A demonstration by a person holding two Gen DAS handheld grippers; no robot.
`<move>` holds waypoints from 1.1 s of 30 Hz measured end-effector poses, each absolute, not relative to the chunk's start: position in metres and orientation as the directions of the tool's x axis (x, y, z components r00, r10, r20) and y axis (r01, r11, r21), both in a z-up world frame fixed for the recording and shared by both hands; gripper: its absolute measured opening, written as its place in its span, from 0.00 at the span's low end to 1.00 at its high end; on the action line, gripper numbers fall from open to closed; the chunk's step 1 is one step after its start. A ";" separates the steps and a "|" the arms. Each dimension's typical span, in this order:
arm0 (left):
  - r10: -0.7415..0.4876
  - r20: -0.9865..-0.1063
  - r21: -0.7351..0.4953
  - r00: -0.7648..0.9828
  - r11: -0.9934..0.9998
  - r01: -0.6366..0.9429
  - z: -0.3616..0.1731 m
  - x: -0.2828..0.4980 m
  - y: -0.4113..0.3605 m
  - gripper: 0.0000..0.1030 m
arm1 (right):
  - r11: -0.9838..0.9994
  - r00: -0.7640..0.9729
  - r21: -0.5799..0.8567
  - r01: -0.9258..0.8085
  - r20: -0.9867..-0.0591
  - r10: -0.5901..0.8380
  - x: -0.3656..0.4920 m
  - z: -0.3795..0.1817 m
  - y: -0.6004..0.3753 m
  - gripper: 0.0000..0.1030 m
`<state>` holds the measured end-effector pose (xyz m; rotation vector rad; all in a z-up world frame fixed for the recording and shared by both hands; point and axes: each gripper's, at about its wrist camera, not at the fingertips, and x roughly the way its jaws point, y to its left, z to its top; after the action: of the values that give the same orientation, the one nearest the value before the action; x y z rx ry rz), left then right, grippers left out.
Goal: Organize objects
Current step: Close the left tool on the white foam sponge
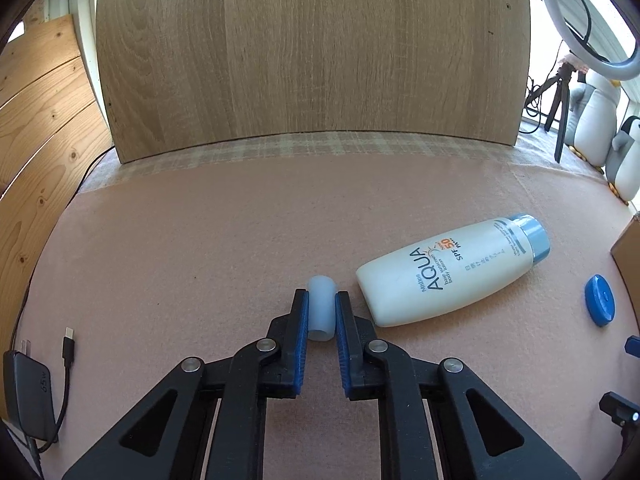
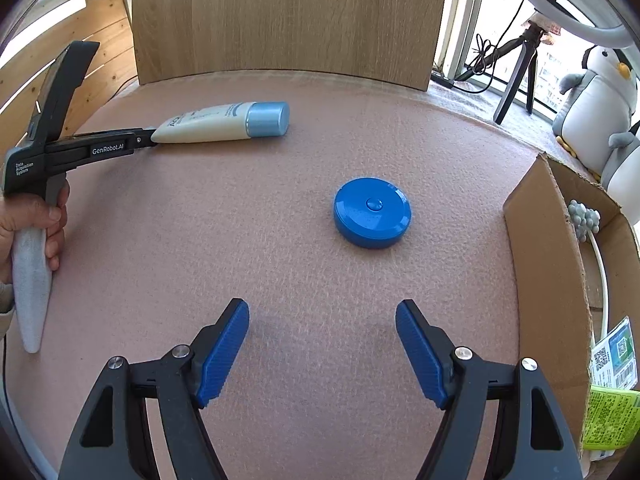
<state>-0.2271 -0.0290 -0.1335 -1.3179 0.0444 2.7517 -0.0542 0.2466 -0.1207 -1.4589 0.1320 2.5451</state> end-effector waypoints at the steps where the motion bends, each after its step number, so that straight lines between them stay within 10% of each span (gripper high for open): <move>1: 0.074 -0.777 -0.021 -0.625 -0.996 -0.092 -0.134 -0.227 -0.032 0.08 | -0.974 -0.490 -0.023 -0.226 -0.861 0.134 -0.054 -0.121 0.248 0.70; 33: 0.107 -0.749 -0.086 -0.654 -0.994 -0.064 -0.105 -0.133 -0.052 0.05 | -0.958 -0.502 -0.074 -0.278 -0.839 0.210 -0.069 -0.118 0.279 0.70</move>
<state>-0.1334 -0.0519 -0.1050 -1.2605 -0.0800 2.7738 -0.0690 0.2790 -0.1183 -1.3830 0.1020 2.5002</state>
